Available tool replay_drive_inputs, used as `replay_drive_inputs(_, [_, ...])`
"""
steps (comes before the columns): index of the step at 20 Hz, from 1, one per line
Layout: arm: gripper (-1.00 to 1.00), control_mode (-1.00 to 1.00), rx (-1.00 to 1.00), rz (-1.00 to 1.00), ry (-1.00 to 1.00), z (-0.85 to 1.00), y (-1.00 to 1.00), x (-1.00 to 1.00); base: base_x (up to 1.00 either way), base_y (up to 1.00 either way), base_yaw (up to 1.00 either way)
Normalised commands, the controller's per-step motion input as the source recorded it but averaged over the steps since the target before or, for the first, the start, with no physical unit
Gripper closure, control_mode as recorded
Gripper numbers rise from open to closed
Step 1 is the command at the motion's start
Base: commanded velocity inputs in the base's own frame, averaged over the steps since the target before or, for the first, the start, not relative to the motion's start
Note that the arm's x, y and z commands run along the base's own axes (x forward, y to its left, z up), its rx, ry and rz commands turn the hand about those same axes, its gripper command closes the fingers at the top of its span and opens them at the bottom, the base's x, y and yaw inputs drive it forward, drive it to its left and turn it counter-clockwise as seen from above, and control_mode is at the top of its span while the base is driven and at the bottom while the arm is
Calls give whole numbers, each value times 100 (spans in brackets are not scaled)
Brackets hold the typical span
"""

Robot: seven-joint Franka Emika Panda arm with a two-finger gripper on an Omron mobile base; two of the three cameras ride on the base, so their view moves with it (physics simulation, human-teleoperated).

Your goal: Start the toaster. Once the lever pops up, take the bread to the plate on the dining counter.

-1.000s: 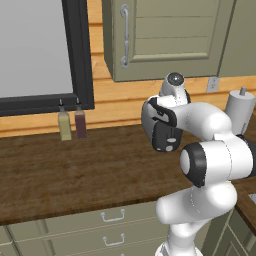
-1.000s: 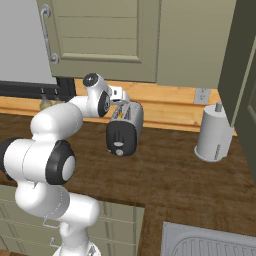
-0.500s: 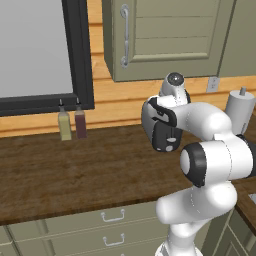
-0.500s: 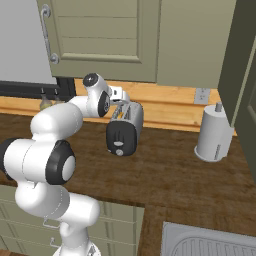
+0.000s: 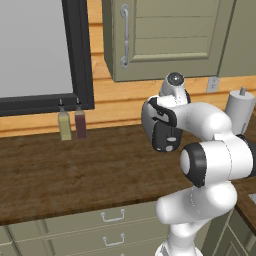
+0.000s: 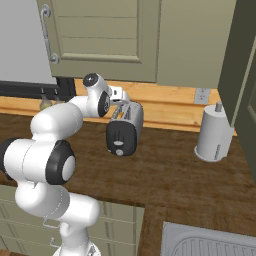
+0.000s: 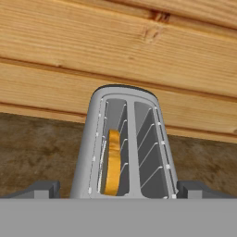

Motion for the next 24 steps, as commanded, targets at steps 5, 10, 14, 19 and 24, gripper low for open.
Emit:
replay_drive_inputs(5, [-100,-100,0,0,0,0,0,0,0,0,0])
replay_drive_inputs(10, [-100,-100,0,0,0,0,0,0,0,0,0])
replay_drive_inputs(14, [-100,-100,0,0,0,0,0,0,0,0,0])
replay_drive_inputs(19, [-100,-100,0,0,0,0,0,0,0,0,0])
replay_drive_inputs(24, [-100,-100,0,0,0,0,0,0,0,0,0])
